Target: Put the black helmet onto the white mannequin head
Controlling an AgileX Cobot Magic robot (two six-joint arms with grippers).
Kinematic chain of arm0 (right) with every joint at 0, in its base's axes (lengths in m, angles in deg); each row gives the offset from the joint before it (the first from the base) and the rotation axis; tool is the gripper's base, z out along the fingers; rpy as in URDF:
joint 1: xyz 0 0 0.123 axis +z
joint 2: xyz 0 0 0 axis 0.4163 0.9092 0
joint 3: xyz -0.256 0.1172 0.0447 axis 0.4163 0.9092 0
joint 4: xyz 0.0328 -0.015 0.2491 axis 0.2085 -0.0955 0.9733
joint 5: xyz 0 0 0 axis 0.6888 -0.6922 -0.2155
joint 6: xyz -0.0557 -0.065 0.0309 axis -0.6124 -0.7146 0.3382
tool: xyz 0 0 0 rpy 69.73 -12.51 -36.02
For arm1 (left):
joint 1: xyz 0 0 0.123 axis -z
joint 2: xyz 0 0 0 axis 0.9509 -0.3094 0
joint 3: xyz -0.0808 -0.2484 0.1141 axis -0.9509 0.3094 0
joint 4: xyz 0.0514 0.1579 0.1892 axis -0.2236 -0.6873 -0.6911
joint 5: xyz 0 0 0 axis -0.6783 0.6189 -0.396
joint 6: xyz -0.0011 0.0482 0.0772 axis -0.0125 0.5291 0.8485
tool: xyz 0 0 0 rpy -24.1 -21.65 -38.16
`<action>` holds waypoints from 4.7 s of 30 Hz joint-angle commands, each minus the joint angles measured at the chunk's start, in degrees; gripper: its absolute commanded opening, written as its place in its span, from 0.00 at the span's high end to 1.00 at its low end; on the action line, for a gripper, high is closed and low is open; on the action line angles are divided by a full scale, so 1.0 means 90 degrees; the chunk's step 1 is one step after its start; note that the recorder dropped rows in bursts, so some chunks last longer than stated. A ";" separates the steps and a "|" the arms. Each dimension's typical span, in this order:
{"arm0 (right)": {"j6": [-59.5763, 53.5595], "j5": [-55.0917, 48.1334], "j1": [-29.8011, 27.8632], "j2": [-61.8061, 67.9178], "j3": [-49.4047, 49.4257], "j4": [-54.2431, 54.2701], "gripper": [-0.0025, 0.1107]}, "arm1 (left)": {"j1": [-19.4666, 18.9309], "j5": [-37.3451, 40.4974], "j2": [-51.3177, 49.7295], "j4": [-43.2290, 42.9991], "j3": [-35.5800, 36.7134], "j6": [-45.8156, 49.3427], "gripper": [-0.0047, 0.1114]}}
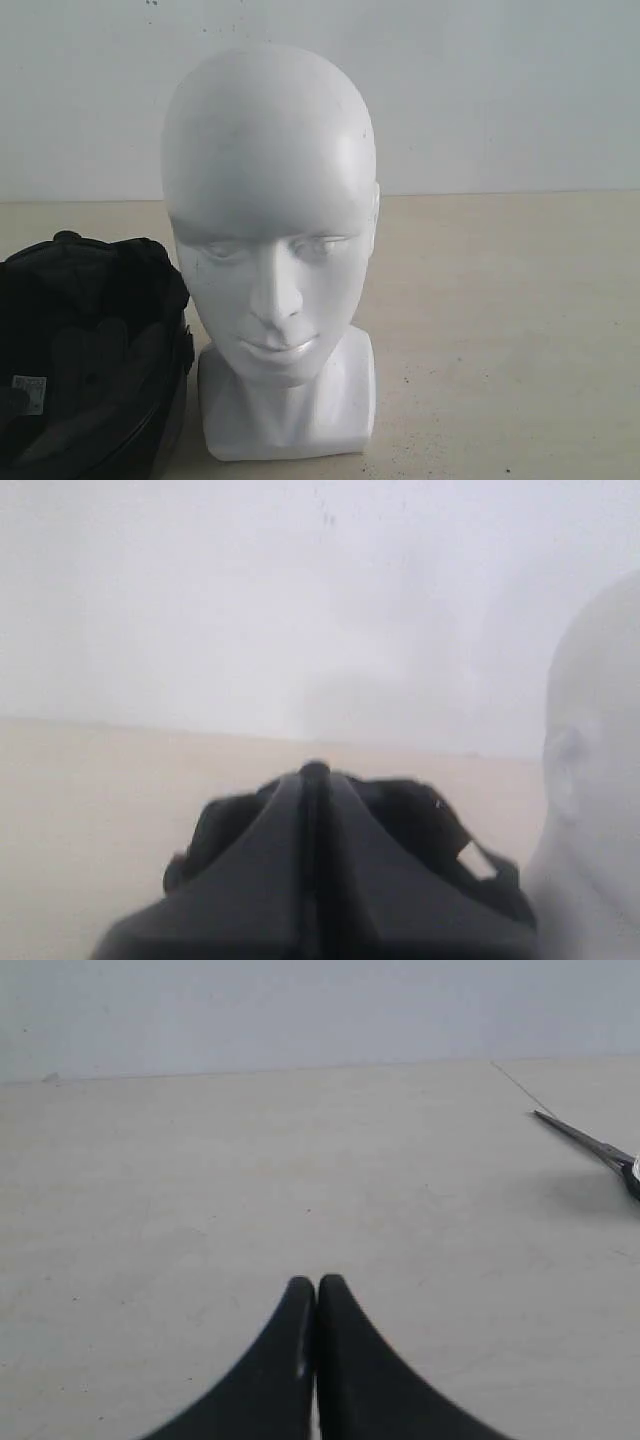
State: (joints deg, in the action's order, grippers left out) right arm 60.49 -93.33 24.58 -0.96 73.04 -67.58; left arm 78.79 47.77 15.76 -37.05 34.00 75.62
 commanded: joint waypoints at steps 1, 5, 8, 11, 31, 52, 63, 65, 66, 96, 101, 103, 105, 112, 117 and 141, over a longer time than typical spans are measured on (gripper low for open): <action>-0.0038 0.0054 -0.0047 -0.0031 -0.0006 0.0011 0.98 | 0.0046 0.0184 0.0005 0.0386 -0.0801 -0.0094 0.92; -0.0038 0.0054 -0.0047 -0.0031 -0.0006 0.0011 0.98 | 0.0046 -0.0764 0.0005 0.0840 -0.0790 -0.0498 0.92; -0.0038 0.0054 -0.0047 -0.0031 -0.0006 0.0011 0.98 | 0.0046 -0.0034 0.0005 0.1851 -0.0778 -0.0757 0.92; -0.0038 0.0054 -0.0047 -0.0031 -0.0006 0.0011 0.98 | 0.0046 0.1443 -0.1049 0.3488 -0.0964 0.0374 0.92; -0.0038 0.0054 -0.0047 -0.0031 -0.0006 0.0011 0.98 | 0.0046 0.3100 -0.6346 0.2542 -0.2126 0.2737 0.92; -0.0038 0.0054 -0.0047 -0.0031 -0.0006 0.0011 0.98 | 0.0046 0.2977 -0.7084 -0.0587 -0.2100 0.0587 0.92; -0.0038 0.0056 -0.0047 -0.0031 -0.0006 0.0022 0.98 | 0.0046 0.2929 -0.7072 -0.0593 -0.2278 -0.0149 0.92; -0.0038 0.0053 -0.0047 -0.0031 -0.0006 0.0022 0.98 | 0.0046 0.2738 -0.7072 0.0480 -0.2280 0.0752 0.92; -0.0038 0.0053 -0.0047 -0.0031 -0.0006 0.0022 0.98 | 0.0046 0.2569 -0.7072 0.1051 -0.2268 0.1245 0.92; -0.0038 0.0053 -0.0047 -0.0031 -0.0006 0.0022 0.98 | 0.0034 0.1967 -0.7865 -0.2837 -0.3104 -0.0871 0.92; -0.0038 0.0053 -0.0047 -0.0031 -0.0006 0.0022 0.98 | 0.0034 0.2157 -0.7865 -0.0861 -0.3603 0.0063 0.92; -0.0038 0.0053 -0.0047 -0.0031 -0.0006 0.0022 0.98 | 0.0046 0.2354 -0.7865 0.0511 -0.3634 0.1330 0.92; -0.0038 0.0053 -0.0047 -0.0031 -0.0006 0.0022 0.98 | 0.0046 0.2611 -0.7850 0.1559 -0.3634 0.2084 0.92; -0.0038 0.0055 -0.0047 -0.0031 -0.0006 0.0010 0.98 | 0.0046 0.3461 -0.7835 0.3886 -0.3634 0.4021 0.28; -0.0038 0.0055 -0.0047 -0.0031 -0.0006 0.0010 0.98 | 0.0046 0.4104 -0.7976 0.3973 -0.3634 0.3297 0.01; -0.0038 0.0055 -0.0047 -0.0031 -0.0006 0.0010 0.98 | 0.1915 0.3065 -0.8803 0.2542 -0.3634 0.1559 0.01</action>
State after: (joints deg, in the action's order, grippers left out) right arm 60.49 -93.33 24.58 -0.96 73.04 -67.46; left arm 94.88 77.11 -62.86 -13.96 1.55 91.58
